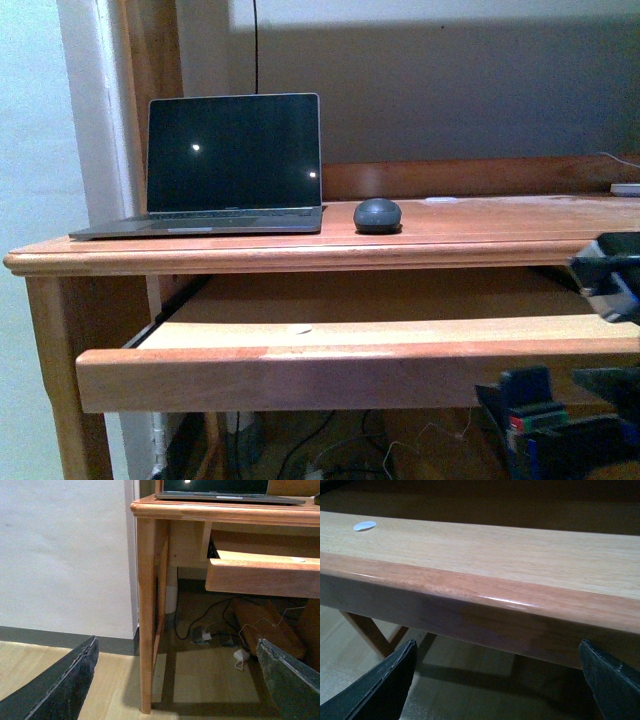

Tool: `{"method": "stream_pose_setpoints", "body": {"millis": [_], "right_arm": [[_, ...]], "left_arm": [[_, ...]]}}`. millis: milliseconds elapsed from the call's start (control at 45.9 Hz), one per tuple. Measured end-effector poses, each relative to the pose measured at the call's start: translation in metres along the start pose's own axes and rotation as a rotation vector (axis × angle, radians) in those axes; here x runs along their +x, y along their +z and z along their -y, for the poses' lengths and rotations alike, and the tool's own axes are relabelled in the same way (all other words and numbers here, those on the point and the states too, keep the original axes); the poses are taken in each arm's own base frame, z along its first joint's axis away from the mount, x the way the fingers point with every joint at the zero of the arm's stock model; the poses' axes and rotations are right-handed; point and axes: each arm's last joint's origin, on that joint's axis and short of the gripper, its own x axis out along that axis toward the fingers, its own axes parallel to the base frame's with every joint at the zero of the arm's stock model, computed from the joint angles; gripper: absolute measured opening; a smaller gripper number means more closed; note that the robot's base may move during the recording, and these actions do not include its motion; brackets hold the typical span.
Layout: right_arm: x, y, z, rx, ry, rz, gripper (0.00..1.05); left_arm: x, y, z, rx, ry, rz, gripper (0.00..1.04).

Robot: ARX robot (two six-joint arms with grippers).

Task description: Place mouse

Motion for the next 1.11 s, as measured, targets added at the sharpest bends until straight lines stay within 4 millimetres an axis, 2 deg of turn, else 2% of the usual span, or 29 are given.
{"method": "stream_pose_setpoints", "body": {"millis": [218, 305, 457, 697, 1110], "right_arm": [[0.048, 0.007, -0.012, -0.013, -0.055, -0.005, 0.97], [0.076, 0.016, -0.019, -0.014, -0.093, 0.003, 0.97], [0.099, 0.026, -0.026, -0.012, -0.120, 0.025, 0.97], [0.111, 0.035, -0.030, -0.006, -0.136, 0.052, 0.97], [0.128, 0.027, -0.034, -0.009, -0.186, 0.024, 0.97]], "left_arm": [[0.000, 0.000, 0.000, 0.000, 0.000, 0.000, 0.97], [0.000, 0.000, 0.000, 0.000, 0.000, 0.000, 0.97], [0.000, 0.000, 0.000, 0.000, 0.000, 0.000, 0.97], [0.000, 0.000, 0.000, 0.000, 0.000, 0.000, 0.97], [0.000, 0.000, 0.000, 0.000, 0.000, 0.000, 0.97]]}}
